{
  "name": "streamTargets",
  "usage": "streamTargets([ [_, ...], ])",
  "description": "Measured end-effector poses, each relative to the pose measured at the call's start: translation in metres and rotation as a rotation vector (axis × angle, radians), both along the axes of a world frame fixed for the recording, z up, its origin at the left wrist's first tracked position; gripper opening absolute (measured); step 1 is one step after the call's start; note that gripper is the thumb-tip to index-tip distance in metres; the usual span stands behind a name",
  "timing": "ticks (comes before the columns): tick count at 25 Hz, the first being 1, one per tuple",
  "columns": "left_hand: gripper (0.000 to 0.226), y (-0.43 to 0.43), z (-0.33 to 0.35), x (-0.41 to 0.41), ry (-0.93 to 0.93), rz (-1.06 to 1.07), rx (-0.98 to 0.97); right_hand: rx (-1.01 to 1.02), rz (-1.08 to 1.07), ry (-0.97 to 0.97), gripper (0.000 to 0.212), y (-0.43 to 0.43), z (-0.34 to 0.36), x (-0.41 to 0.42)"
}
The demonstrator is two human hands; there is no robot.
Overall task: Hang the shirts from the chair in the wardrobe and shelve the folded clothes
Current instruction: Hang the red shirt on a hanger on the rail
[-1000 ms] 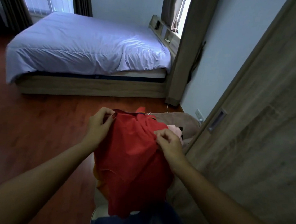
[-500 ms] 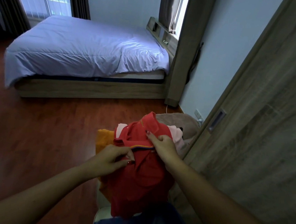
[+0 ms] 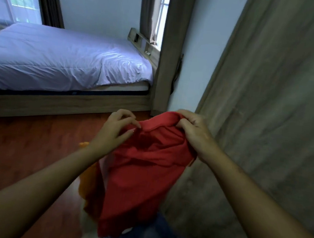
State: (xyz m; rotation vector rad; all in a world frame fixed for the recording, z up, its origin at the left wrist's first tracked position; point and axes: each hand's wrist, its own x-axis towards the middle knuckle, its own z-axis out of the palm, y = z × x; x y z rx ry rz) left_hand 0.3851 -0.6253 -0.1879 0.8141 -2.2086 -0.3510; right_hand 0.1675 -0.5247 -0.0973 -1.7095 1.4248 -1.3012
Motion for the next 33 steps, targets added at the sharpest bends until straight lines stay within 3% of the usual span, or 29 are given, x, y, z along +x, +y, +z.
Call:
streamTargets([
  [2, 0.025, 0.000, 0.003, -0.029, -0.171, -0.057, -0.147, -0.040, 0.006, 0.010, 0.031, 0.034, 0.030, -0.018],
  [5, 0.019, 0.028, 0.016, -0.068, -0.227, -0.294, -0.088, -0.098, -0.104, -0.038, 0.023, 0.091, 0.058, -0.056],
  [11, 0.036, 0.120, 0.071, -0.145, 0.007, -0.446, 0.014, -0.170, -0.407, 0.152, 0.038, 0.238, 0.078, -0.141],
  [14, 0.018, 0.178, 0.100, -0.192, 0.048, -0.464, 0.028, -0.184, -0.548, 0.284, 0.025, 0.324, 0.086, -0.184],
  [17, 0.037, 0.237, 0.127, -0.228, -0.052, -0.552, -0.115, -0.190, -0.727, 0.451, 0.021, 0.400, 0.088, -0.222],
  [22, 0.051, 0.329, 0.171, -0.288, -0.229, -0.618, -0.402, -0.106, -0.897, 0.534, 0.012, 0.506, 0.092, -0.265],
  [27, 0.061, 0.386, 0.193, -0.340, -0.166, -0.661, -0.400, 0.041, -0.887, 0.424, 0.015, 0.539, 0.113, -0.298],
  [31, 0.044, 0.413, 0.215, -0.371, -0.131, -0.754, -0.438, 0.008, -1.205, 0.673, 0.019, 0.516, 0.141, -0.342],
  [33, 0.038, 0.419, 0.223, -0.382, -0.135, -0.782, -0.446, 0.083, -1.262, 0.667, 0.022, 0.499, 0.144, -0.355],
])
